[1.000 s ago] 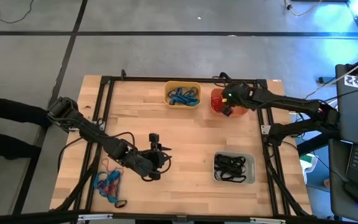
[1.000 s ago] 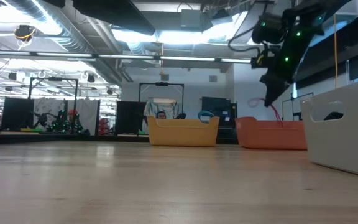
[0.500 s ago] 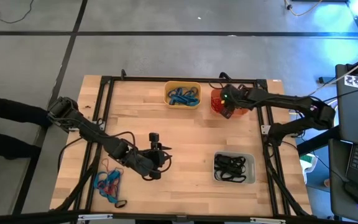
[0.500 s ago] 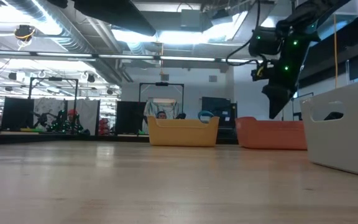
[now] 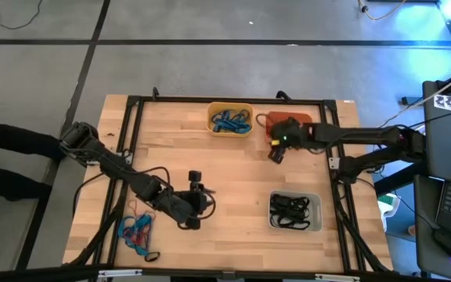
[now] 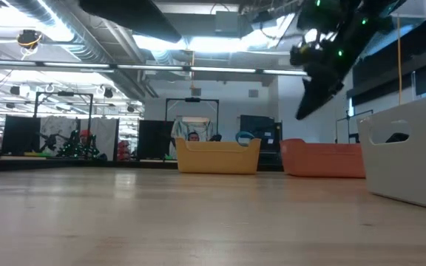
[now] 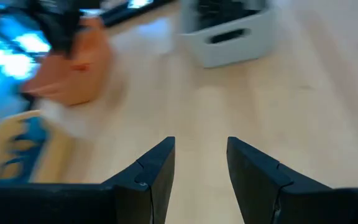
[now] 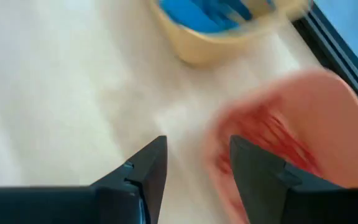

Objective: Sort rubber bands into baskets
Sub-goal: Put the red rubber band into the orange bin

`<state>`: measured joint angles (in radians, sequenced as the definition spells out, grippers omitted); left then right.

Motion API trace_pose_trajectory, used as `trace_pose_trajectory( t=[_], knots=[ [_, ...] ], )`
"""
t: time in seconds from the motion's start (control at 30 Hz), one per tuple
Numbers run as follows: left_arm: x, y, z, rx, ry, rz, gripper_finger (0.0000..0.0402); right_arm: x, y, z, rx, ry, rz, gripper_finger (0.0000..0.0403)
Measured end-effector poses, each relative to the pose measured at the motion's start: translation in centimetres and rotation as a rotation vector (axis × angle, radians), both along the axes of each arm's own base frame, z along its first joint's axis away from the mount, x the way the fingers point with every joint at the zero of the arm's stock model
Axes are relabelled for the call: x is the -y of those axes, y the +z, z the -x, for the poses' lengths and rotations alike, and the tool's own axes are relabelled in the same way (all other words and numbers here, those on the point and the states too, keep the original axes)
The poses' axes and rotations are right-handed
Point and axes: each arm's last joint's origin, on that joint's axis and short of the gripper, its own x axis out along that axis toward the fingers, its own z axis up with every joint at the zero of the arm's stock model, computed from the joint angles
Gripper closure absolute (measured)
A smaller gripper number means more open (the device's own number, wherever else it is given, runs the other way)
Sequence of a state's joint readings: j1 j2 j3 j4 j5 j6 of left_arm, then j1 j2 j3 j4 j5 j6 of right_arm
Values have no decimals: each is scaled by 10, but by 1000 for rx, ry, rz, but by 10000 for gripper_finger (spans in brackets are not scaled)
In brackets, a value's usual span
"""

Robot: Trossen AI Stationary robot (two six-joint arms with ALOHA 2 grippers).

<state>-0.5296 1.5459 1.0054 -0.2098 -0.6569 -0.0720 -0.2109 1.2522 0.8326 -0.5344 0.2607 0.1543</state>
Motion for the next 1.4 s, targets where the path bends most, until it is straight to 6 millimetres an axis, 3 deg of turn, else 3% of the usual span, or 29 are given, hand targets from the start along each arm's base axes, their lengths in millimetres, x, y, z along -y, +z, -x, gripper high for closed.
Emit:
trace_pose_trajectory(
  t=[0.23,0.43,0.63,0.87,1.4],
  knots=[
    [11,-9,12,-162,-135,166,259,-41,7,-19,141,161,36,228],
    [19,-21,33,-372,-108,289,259,-58,13,-25,224,196,72,228],
    [21,-30,58,-569,71,362,259,-59,14,-26,238,196,76,228],
    [17,-34,83,-717,281,325,259,-58,13,-26,239,172,72,228],
    [12,-75,115,-905,389,385,259,-58,13,-26,236,170,73,228]
  ],
)
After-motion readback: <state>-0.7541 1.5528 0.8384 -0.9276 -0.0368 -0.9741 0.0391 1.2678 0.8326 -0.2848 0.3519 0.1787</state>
